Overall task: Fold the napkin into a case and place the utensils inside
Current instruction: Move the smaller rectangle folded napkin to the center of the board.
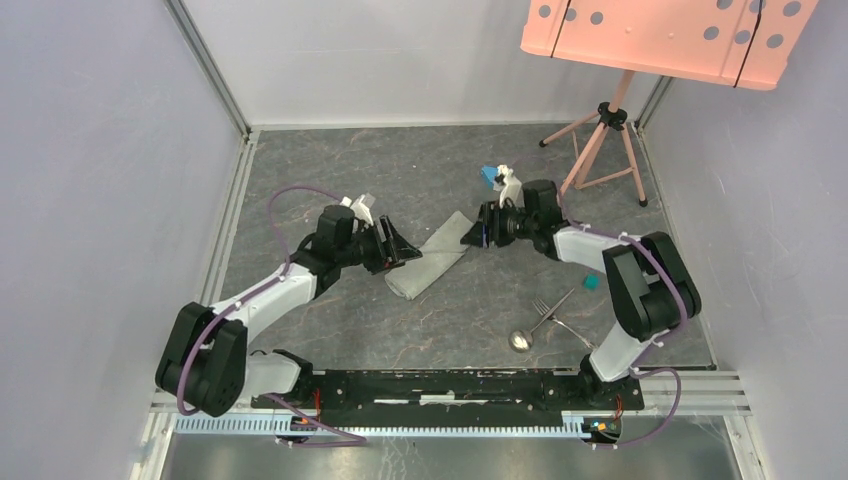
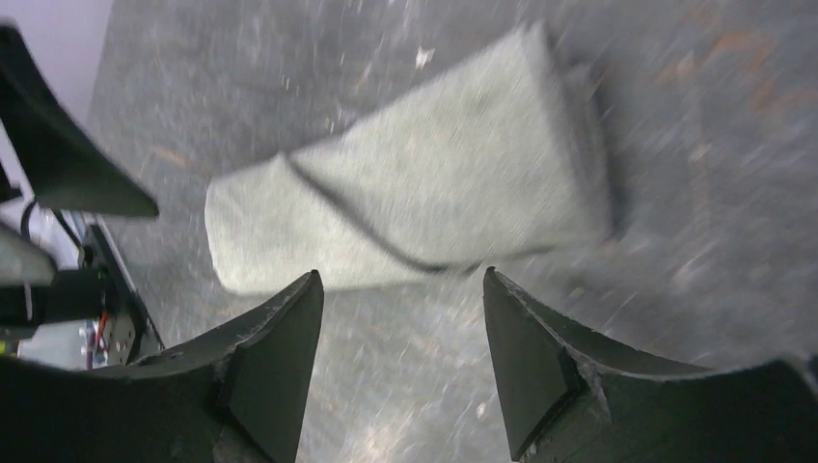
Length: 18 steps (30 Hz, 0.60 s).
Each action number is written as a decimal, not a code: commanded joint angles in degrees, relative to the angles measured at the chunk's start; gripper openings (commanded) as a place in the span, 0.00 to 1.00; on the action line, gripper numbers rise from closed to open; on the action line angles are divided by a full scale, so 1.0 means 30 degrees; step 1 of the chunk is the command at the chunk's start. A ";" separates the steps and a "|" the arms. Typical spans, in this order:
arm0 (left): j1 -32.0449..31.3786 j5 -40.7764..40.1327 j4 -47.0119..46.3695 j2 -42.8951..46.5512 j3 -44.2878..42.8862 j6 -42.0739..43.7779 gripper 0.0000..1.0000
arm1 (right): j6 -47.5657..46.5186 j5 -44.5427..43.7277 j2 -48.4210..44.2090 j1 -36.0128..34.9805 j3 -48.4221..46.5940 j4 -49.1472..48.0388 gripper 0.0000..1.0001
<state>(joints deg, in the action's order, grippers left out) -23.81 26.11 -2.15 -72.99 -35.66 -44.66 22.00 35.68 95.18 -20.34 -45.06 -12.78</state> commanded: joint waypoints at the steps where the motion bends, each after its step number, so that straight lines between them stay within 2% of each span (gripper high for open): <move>1: -0.0169 0.2336 -0.2124 0.1156 -0.0157 -0.1845 0.71 | -0.1405 0.0921 0.1817 0.0876 -0.3938 0.1725 0.69; 3: -0.0293 0.2094 -0.2124 0.1974 -0.0032 -0.2083 0.73 | -0.2576 0.0987 0.3321 0.0934 -0.6025 0.3212 0.69; 7: -0.0463 0.2491 -0.1805 0.3490 0.0288 -0.2557 0.73 | -0.2702 0.0880 0.5110 0.0925 -0.8211 0.3539 0.69; 12: -0.0607 0.2346 -0.0472 0.6023 0.0963 -0.2624 0.74 | -0.1971 0.1250 0.6386 0.0728 -0.8238 0.2217 0.66; 18: -0.0597 0.2086 0.2095 0.8689 0.1526 -0.2225 0.75 | -0.1800 0.0356 0.6979 0.0321 -0.7449 0.1365 0.62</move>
<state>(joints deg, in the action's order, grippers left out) -25.47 31.73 -1.30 -50.81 -32.10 -50.13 16.45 37.28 115.39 -18.28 -68.38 -5.50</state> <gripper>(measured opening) 0.747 0.644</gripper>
